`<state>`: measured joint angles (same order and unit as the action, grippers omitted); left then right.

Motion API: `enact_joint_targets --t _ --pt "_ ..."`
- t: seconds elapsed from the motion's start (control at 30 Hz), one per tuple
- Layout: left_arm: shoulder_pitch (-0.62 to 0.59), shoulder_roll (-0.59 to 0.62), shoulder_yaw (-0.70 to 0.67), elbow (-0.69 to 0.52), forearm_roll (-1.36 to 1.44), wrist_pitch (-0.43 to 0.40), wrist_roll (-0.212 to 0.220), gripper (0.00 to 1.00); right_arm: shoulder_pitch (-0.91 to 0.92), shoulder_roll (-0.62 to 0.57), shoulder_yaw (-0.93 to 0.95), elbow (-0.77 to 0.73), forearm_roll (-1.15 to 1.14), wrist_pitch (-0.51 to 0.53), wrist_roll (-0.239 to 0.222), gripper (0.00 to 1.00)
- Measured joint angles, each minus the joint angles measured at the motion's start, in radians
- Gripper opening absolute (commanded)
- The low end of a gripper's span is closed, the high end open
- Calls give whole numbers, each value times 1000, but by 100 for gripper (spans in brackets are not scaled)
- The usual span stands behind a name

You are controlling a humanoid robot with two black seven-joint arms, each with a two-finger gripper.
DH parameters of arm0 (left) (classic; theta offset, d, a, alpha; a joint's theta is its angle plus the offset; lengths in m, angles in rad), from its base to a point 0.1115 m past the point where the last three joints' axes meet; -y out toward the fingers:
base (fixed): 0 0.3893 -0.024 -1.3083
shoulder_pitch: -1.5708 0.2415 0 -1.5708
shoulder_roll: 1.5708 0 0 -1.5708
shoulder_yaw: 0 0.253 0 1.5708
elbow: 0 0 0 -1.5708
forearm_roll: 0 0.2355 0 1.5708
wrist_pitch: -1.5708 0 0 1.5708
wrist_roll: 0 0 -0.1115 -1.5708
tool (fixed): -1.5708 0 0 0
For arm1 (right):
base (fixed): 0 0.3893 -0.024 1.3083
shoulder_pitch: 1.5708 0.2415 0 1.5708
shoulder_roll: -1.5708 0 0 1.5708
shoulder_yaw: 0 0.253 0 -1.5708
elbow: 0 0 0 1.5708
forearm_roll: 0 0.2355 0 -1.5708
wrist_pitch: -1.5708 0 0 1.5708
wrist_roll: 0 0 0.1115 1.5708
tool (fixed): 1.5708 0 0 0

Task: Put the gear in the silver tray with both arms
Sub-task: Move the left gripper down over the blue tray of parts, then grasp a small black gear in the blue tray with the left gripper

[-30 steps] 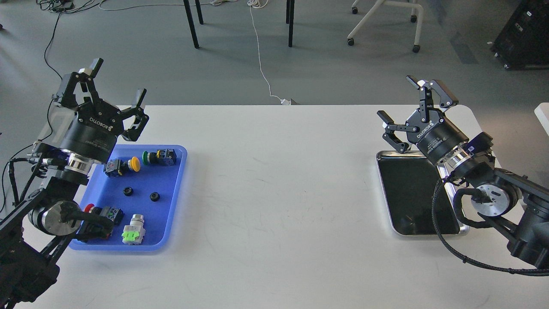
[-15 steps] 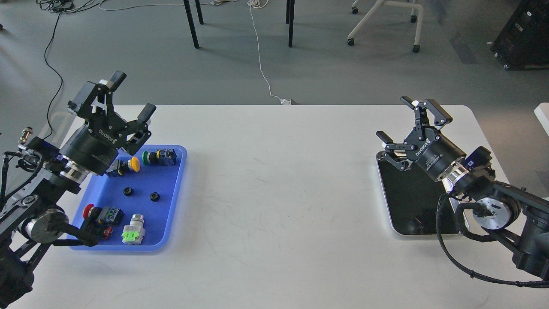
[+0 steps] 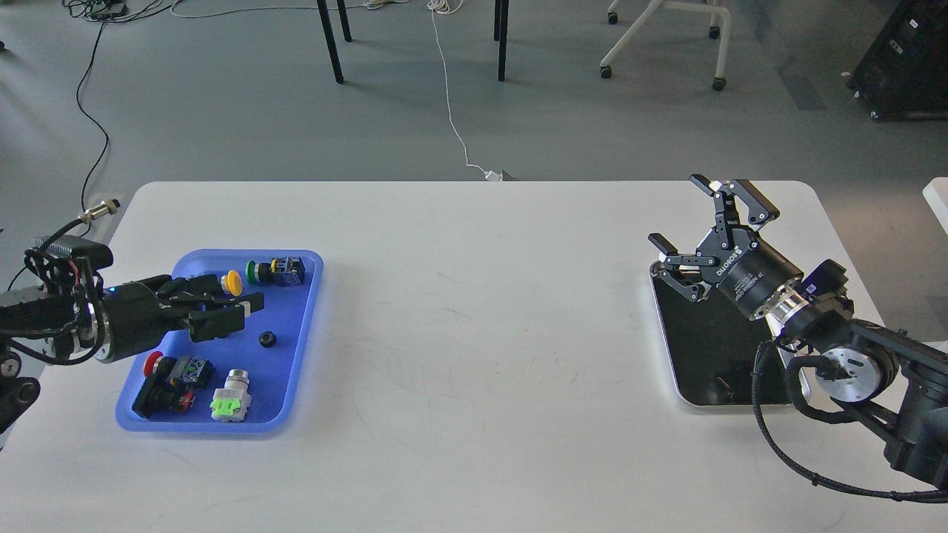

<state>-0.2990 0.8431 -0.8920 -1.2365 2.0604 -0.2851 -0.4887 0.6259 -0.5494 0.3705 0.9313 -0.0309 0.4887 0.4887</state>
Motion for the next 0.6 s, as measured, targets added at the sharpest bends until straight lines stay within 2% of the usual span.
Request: enact_joint_targets --t 0.13,0.3,0.43,0.6 --pt "-69 10 146 26 109 96 0 95 0 0 1 1 0 0 0 99" --pt "-166 6 321 99 121 174 0 88 0 -3 2 1 0 0 0 99" --pt "-223 5 410 118 121 189 0 87 -1 -3 3 2 0 0 0 99" --pt "-237 -6 446 143 121 190 0 82 -1 -2 4 2 0 0 0 99"
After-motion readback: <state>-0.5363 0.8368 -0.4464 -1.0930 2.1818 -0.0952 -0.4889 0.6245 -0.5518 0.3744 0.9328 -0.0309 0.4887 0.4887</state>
